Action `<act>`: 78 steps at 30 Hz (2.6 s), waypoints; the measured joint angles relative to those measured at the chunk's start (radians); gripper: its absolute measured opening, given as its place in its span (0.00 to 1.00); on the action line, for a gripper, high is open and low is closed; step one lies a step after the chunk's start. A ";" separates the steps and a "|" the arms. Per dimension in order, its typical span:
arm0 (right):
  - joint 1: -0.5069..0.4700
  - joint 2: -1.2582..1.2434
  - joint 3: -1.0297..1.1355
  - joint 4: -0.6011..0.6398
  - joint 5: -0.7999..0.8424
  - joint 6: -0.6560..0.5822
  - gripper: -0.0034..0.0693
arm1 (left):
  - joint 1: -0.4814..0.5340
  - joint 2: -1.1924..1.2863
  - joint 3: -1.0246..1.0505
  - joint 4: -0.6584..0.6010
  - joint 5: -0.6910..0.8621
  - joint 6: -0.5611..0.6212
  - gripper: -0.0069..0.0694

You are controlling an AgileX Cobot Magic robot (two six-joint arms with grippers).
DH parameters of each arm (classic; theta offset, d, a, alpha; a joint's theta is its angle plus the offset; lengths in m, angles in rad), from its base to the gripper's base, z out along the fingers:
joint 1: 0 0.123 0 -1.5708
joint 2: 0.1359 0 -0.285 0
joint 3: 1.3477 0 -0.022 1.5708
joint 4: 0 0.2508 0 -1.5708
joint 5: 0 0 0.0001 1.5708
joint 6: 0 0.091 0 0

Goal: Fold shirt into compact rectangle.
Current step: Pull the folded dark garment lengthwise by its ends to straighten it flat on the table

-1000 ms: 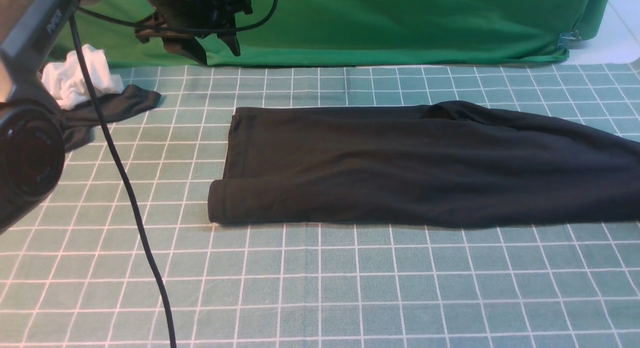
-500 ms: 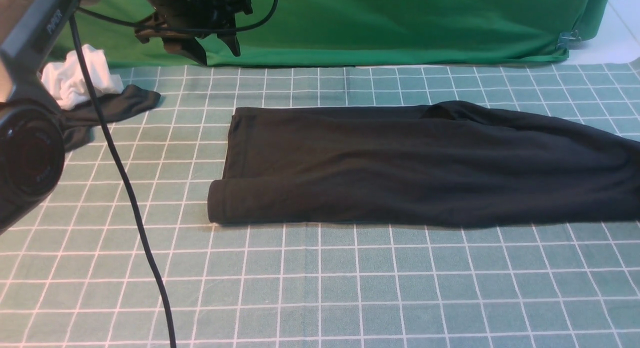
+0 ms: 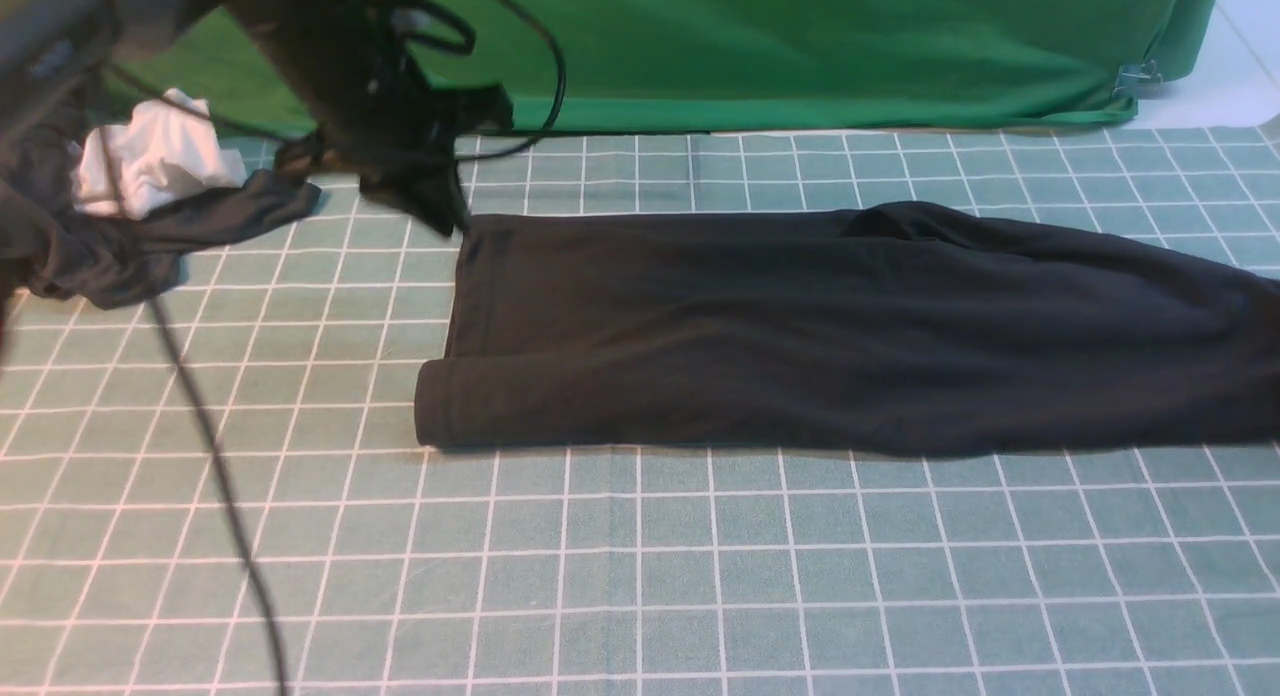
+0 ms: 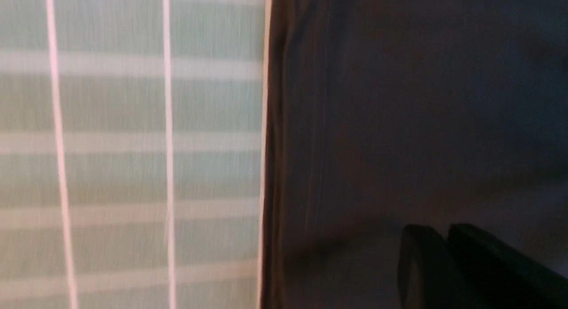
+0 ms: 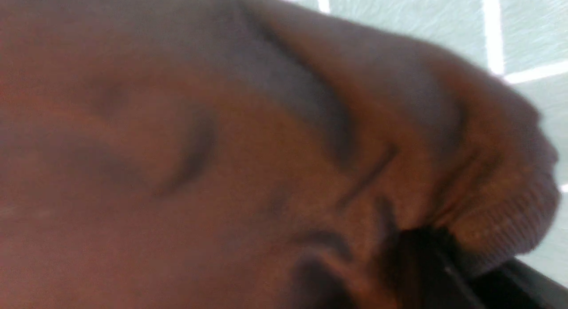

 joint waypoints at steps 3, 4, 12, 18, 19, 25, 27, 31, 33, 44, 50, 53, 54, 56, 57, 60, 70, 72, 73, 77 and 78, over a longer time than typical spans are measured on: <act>0.000 -0.037 0.000 0.002 0.005 0.000 0.12 | 0.000 -0.082 0.149 0.042 0.002 0.014 0.11; 0.000 -0.045 0.000 0.002 0.009 -0.001 0.12 | 0.000 -0.098 0.191 0.059 -0.002 0.014 0.11; 0.001 -0.047 0.000 0.002 0.025 -0.002 0.12 | 0.000 -0.110 0.389 0.006 -0.106 0.013 0.22; 0.001 -0.047 0.000 0.002 0.025 -0.002 0.12 | 0.000 -0.110 0.411 -0.016 -0.165 0.012 0.46; 0.001 -0.047 0.000 0.002 0.025 -0.001 0.12 | 0.000 -0.110 0.411 -0.018 -0.172 0.008 0.51; 0.001 -0.047 0.000 0.002 0.024 0.006 0.12 | 0.000 -0.072 0.412 -0.052 -0.207 0.005 0.71; 0.001 -0.047 0.000 0.002 0.024 0.010 0.12 | 0.000 -0.038 0.412 -0.057 -0.229 0.005 0.74; 0.001 -0.047 0.000 0.003 0.040 0.016 0.12 | 0.001 0.005 0.411 -0.094 -0.237 0.008 0.74; 0.001 -0.047 0.000 0.004 0.045 0.021 0.12 | 0.003 0.011 0.410 -0.127 -0.237 0.030 0.70; 0.001 -0.047 0.000 0.010 0.155 0.027 0.12 | 0.018 0.021 0.410 -0.218 -0.186 0.125 0.14; 0.001 -0.072 0.010 0.017 0.282 0.025 0.12 | 0.013 -0.063 0.433 -0.095 -0.087 0.136 0.13; 0.001 -0.140 0.067 0.010 0.280 0.025 0.12 | 0.013 -0.121 0.511 -0.087 -0.101 0.136 0.13; 0.001 -0.176 0.098 -0.002 0.269 0.025 0.12 | 0.012 -0.138 0.561 -0.094 -0.120 0.136 0.13; 0.001 -0.223 0.156 -0.023 0.255 0.025 0.12 | 0.010 -0.167 0.634 -0.116 -0.154 0.136 0.13; 0.000 -0.240 0.180 -0.030 0.252 0.025 0.12 | 0.008 -0.176 0.661 -0.123 -0.166 0.136 0.13; -0.028 -0.310 0.302 -0.049 0.246 0.025 0.12 | -0.020 -0.220 0.787 -0.209 -0.224 0.172 0.13; -0.134 -0.387 0.376 -0.067 0.222 0.027 0.12 | -0.147 -0.291 0.824 -0.193 -0.315 0.149 0.15; -0.136 -0.389 0.373 -0.078 0.224 0.027 0.12 | -0.147 -0.291 0.808 -0.164 -0.316 0.130 0.17; -0.136 -0.389 0.369 -0.085 0.229 0.027 0.12 | -0.147 -0.293 0.800 -0.150 -0.316 0.121 0.19; -0.138 -0.389 0.319 -0.109 0.266 0.027 0.12 | -0.147 -0.296 0.780 -0.125 -0.307 0.136 0.30; -0.138 -0.389 0.291 -0.114 0.289 0.027 0.12 | -0.147 -0.304 0.774 -0.123 -0.304 0.144 0.34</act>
